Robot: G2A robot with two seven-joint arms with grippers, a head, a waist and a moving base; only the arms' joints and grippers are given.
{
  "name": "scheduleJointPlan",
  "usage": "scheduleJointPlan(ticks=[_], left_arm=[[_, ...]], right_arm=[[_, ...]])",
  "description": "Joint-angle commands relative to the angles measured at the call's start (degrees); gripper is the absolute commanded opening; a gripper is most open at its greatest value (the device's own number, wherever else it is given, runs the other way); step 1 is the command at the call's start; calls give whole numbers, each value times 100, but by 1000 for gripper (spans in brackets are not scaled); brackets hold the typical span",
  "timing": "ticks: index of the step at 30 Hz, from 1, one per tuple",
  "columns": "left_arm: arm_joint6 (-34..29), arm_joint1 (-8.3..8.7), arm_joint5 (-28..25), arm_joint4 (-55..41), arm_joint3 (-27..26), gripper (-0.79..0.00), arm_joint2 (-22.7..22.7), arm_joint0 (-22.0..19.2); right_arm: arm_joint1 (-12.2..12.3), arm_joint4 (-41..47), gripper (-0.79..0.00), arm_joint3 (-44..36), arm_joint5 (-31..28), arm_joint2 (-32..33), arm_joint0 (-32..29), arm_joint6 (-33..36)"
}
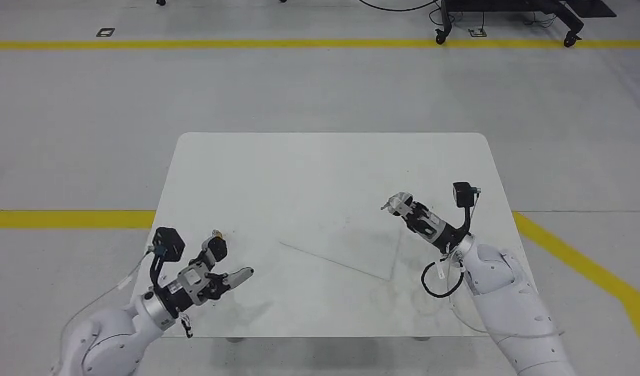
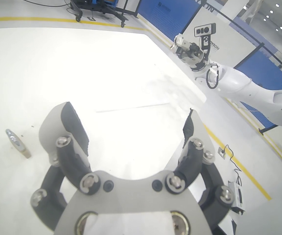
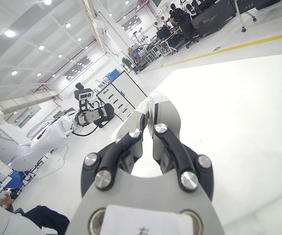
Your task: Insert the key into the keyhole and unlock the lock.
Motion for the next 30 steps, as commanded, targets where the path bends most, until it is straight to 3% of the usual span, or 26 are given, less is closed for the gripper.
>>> scheduleJointPlan(ticks=[1,8,12,18,24,26,30], left_arm=[[-4,0,-5,108,0,0,0,-1],[-26,-10,72,100,21,0,109,-37],[-416,-102,315,-869,833,0,922,-764],[-1723,-213,-127,-2494,2058,0,1987,-1801],[-3491,-433,-262,-5795,3525,0,2924,-3068],[-3952,-466,-201,-6230,3871,0,3020,-3387],[-3952,-466,-201,-6230,3871,0,3020,-3387]], right_arm=[[0,2,-785,0,0,0,0,0],[0,2,-785,0,0,0,0,0],[-16,68,-785,-217,167,-57,-89,-64],[-64,507,-785,-787,550,-413,-238,236],[-103,761,-785,-978,812,-691,-180,546],[-105,814,-785,-984,827,-693,-205,533],[-104,850,-785,-996,830,-677,-238,492]])
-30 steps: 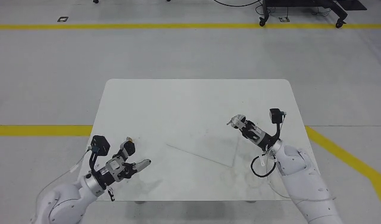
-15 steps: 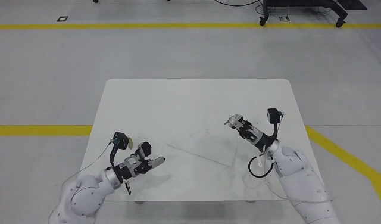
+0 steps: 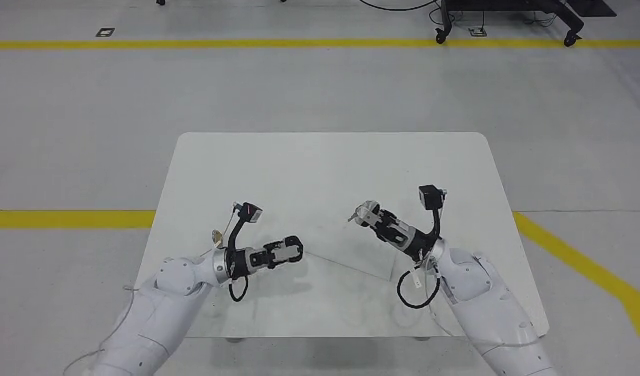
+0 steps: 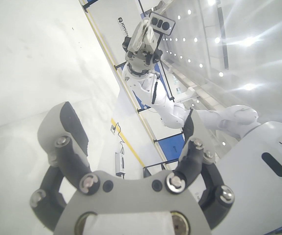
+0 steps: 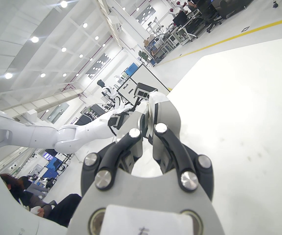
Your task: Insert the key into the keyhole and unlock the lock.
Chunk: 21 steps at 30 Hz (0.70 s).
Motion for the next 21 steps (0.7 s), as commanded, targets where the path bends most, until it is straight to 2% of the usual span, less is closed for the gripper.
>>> scheduleJointPlan(ticks=[1,6,9,15,18,20,21], left_arm=[[44,2,-3,39,-26,0,-5,24],[44,2,-3,39,-26,0,-5,24],[365,-8,137,222,-131,0,19,89],[510,-45,-122,123,-488,-9,148,288],[569,-58,-216,90,-517,-391,179,303],[591,-66,-232,82,-510,-505,202,295],[610,-69,-235,101,-499,-526,207,287]], right_arm=[[0,-3,-785,1,-1,0,2,2],[0,-3,-785,1,-1,0,2,2],[-2,-9,-785,-17,23,-15,-11,9],[-67,-230,-785,-394,536,-431,-43,264],[-89,-306,-785,-414,682,-534,6,325],[-98,-314,-785,-407,707,-556,23,313],[-101,-305,-785,-397,718,-562,28,308]])
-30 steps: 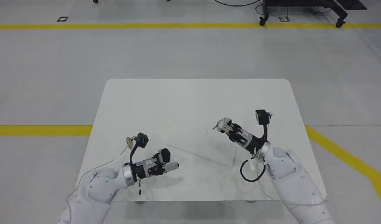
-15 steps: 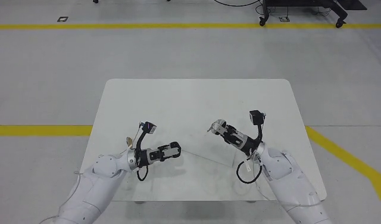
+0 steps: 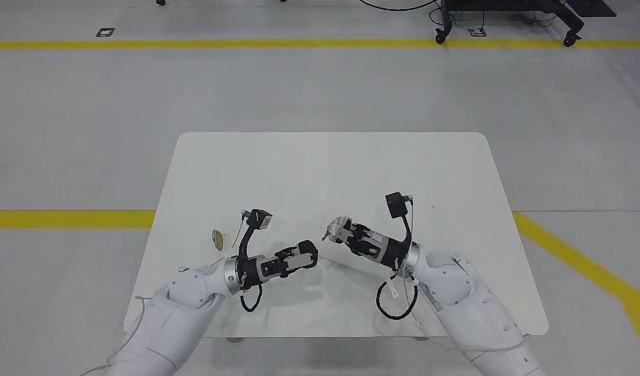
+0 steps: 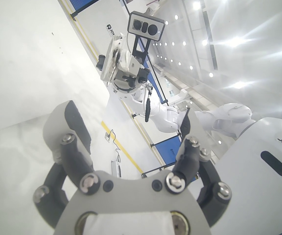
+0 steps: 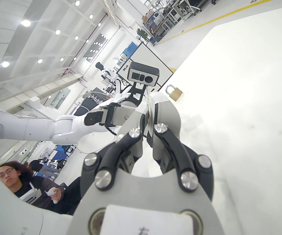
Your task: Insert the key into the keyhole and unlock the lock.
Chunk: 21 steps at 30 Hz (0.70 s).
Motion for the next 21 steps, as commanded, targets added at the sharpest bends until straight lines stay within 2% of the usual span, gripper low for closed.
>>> scheduleJointPlan(ticks=[1,4,8,18,21], left_arm=[[44,-4,1,41,24,-566,9,-14],[236,-13,16,189,54,-622,10,-28],[269,-30,72,87,77,-631,47,-39],[250,-58,82,24,258,-588,94,-150],[314,-66,105,129,292,-542,113,-174]], right_arm=[[-5,18,-785,19,9,-9,5,-9],[-9,85,-785,51,-5,-14,7,22],[-12,245,-785,83,-42,-39,3,134],[-27,545,-785,118,-124,-130,30,399],[-27,629,-785,134,-186,-130,36,444]])
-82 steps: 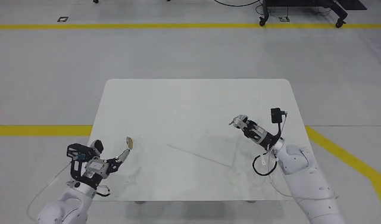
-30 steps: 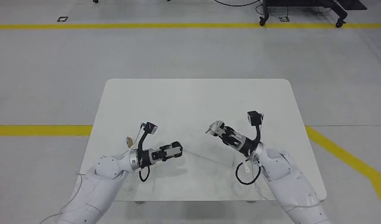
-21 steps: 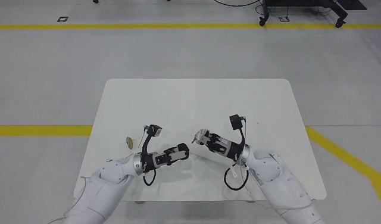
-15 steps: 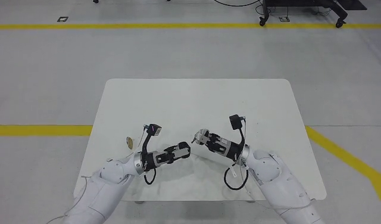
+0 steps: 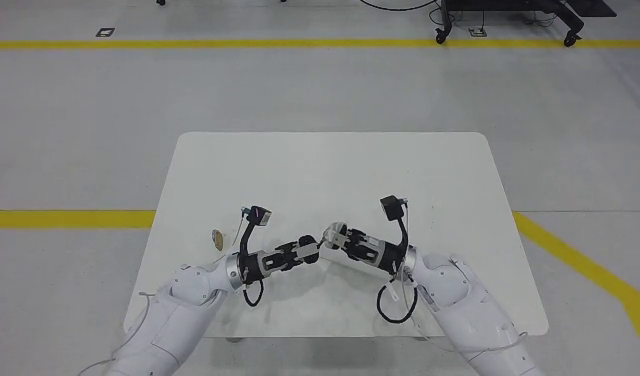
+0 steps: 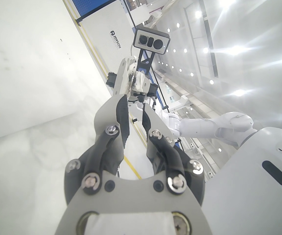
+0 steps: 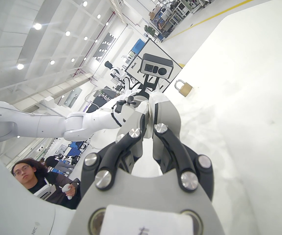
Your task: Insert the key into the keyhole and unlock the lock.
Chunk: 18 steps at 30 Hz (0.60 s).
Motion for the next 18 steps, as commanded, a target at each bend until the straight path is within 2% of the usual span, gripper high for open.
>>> scheduleJointPlan(ticks=[1,3,5,18], left_arm=[[51,-6,10,64,17,-511,13,-12],[93,-14,17,97,35,-508,27,-23],[116,-21,30,112,59,-554,39,-41],[150,-55,24,116,180,-570,87,-109]], right_arm=[[1,38,-785,12,-28,12,1,1],[2,79,-785,13,-57,13,-2,27],[3,110,-785,20,-78,10,-3,61],[-22,93,-785,114,-31,-98,61,166]])
